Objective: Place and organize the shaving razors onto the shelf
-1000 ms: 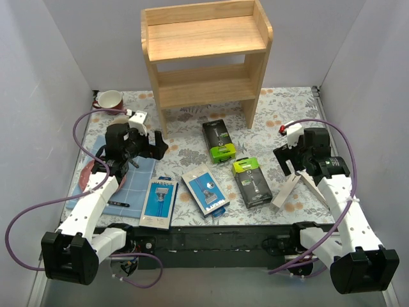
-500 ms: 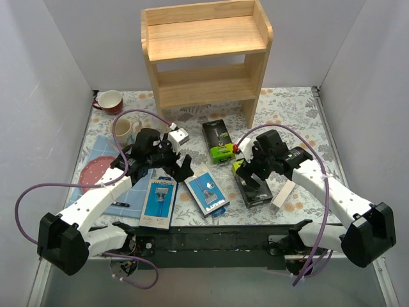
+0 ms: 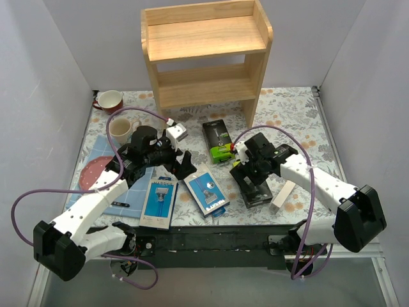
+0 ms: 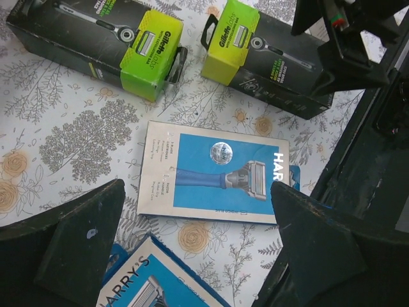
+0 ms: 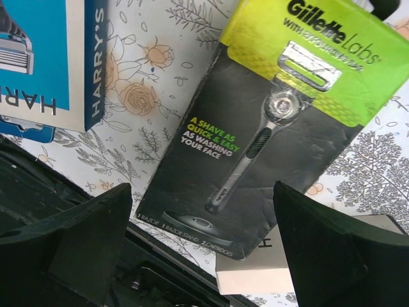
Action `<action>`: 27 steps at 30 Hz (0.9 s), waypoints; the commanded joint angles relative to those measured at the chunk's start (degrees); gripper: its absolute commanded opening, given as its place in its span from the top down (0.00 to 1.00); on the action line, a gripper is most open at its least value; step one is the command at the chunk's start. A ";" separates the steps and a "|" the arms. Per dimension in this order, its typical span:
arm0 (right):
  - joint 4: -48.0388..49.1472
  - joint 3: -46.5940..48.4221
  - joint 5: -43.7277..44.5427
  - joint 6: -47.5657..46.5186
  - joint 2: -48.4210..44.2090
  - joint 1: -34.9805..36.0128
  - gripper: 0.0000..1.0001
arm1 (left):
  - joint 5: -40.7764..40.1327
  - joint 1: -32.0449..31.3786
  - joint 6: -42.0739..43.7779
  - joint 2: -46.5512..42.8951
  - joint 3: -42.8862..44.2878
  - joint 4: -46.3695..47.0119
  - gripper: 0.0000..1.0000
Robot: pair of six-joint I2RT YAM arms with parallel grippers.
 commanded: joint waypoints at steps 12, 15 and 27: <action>-0.40 -4.75 12.64 -12.48 2.87 6.16 0.01 | 0.51 -0.89 -2.11 5.50 4.02 4.59 0.02; 0.40 -8.26 12.48 -18.62 1.38 6.16 0.03 | 0.95 -1.42 -2.47 6.90 4.64 6.34 0.02; 13.56 -21.26 15.37 -59.18 -4.68 -5.70 0.14 | 0.78 -5.90 -7.91 21.75 12.45 8.01 0.02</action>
